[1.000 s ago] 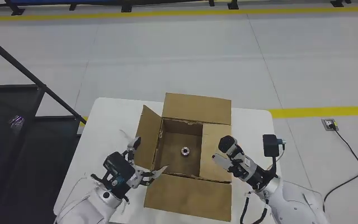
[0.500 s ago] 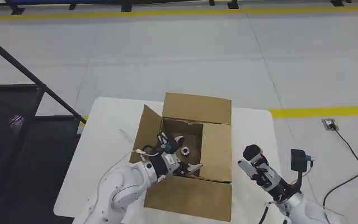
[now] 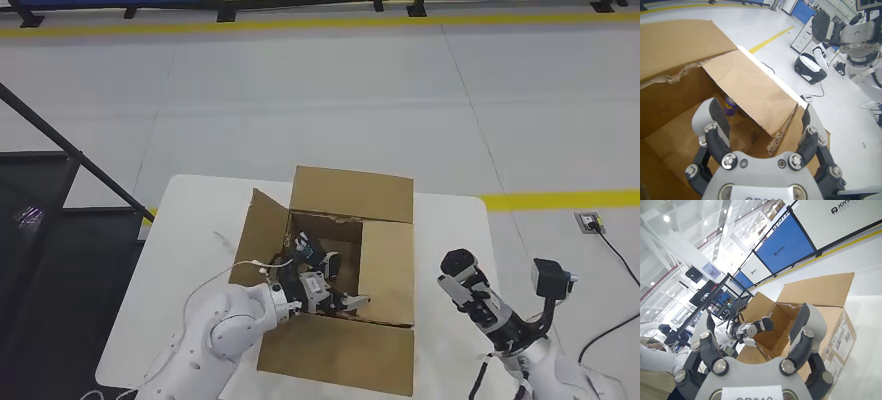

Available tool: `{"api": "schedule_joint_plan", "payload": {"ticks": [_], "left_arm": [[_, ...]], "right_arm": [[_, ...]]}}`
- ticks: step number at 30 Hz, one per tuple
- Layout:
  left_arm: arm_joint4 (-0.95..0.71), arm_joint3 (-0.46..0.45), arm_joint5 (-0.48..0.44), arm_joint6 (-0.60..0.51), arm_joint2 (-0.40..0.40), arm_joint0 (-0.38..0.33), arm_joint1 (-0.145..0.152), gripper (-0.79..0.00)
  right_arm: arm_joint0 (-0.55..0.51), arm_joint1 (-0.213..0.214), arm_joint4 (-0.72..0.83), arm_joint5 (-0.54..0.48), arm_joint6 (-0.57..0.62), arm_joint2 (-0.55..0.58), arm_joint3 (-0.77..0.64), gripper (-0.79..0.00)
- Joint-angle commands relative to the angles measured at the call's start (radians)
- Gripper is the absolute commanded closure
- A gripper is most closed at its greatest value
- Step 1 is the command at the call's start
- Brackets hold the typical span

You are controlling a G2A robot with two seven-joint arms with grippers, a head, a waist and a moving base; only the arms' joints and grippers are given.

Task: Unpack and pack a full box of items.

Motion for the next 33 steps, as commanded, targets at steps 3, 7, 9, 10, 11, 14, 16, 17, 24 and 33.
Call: {"api": "schedule_joint_plan", "payload": {"ticks": [3, 7, 9, 10, 11, 14, 16, 17, 24, 33], "left_arm": [[-0.116, 0.098, 0.006, -0.078, 0.059, -0.074, -0.021, -0.785], [-0.184, 0.162, 0.017, -0.127, 0.100, -0.122, -0.038, -0.785], [-0.214, 0.188, 0.022, -0.152, 0.116, -0.143, -0.046, -0.785], [-0.220, 0.199, 0.027, -0.159, 0.124, -0.152, -0.049, -0.785], [-0.235, 0.209, 0.035, -0.168, 0.132, -0.158, -0.053, -0.785], [-0.295, 0.239, 0.050, -0.208, 0.148, -0.178, -0.063, -0.785], [-0.313, 0.254, 0.071, -0.222, 0.154, -0.191, -0.068, -0.785], [-0.320, 0.261, 0.084, -0.231, 0.156, -0.196, -0.070, -0.785], [-0.364, 0.296, 0.159, -0.289, 0.175, -0.224, -0.084, -0.785], [-0.455, 0.375, 0.108, -0.313, 0.219, -0.266, -0.116, -0.785]], "right_arm": [[0.021, 0.002, 0.017, 0.021, 0.031, -0.003, 0.011, -0.785], [0.029, 0.004, 0.024, 0.032, 0.045, -0.003, 0.012, -0.785], [0.031, 0.004, 0.025, 0.037, 0.049, -0.003, 0.011, -0.785], [0.032, 0.004, 0.027, 0.040, 0.051, -0.003, 0.011, -0.785], [0.033, 0.005, 0.028, 0.043, 0.052, -0.003, 0.012, -0.785], [0.041, 0.005, 0.031, 0.050, 0.059, -0.007, 0.015, -0.785], [0.046, 0.006, 0.033, 0.054, 0.061, -0.009, 0.018, -0.785], [0.049, 0.006, 0.033, 0.057, 0.065, -0.011, 0.019, -0.785], [0.071, 0.007, 0.039, 0.066, 0.075, -0.023, 0.025, -0.785], [0.084, 0.008, 0.039, 0.069, 0.075, -0.031, 0.031, -0.785]]}}
